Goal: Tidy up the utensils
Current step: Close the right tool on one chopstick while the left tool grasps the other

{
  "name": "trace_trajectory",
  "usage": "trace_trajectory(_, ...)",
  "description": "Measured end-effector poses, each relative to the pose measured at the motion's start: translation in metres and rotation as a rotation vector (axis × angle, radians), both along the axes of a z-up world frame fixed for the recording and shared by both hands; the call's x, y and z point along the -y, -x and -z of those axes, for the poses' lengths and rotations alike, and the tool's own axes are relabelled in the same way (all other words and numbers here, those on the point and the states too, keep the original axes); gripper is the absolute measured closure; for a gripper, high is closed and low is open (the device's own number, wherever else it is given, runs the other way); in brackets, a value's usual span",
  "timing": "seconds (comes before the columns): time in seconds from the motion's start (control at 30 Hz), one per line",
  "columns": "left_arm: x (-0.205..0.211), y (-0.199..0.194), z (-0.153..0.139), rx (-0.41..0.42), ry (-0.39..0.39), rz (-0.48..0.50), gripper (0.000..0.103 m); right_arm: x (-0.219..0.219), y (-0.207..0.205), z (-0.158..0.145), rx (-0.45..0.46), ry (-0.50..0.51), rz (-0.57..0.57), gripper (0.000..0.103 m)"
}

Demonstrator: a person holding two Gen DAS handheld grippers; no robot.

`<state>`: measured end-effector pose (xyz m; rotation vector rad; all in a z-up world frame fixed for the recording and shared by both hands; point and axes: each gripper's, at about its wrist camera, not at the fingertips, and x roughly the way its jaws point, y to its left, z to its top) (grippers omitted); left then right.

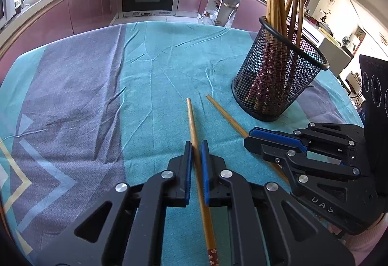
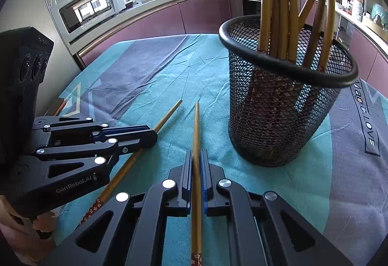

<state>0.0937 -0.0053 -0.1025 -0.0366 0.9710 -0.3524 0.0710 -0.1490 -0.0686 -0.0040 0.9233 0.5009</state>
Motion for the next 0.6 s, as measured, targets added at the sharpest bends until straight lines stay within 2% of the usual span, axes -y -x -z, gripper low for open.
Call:
trace_trajectory(0.27,-0.005,0.007,-0.01,0.018,0.03,0.005,0.096,0.009,0.013,-0.018,0.033,-0.065,-0.022,0.098)
trace_trajectory(0.6,-0.016,0.023,-0.036,0.07,0.08,0.014,0.096,0.023,0.029,-0.039,0.085,-0.149,-0.029,0.098)
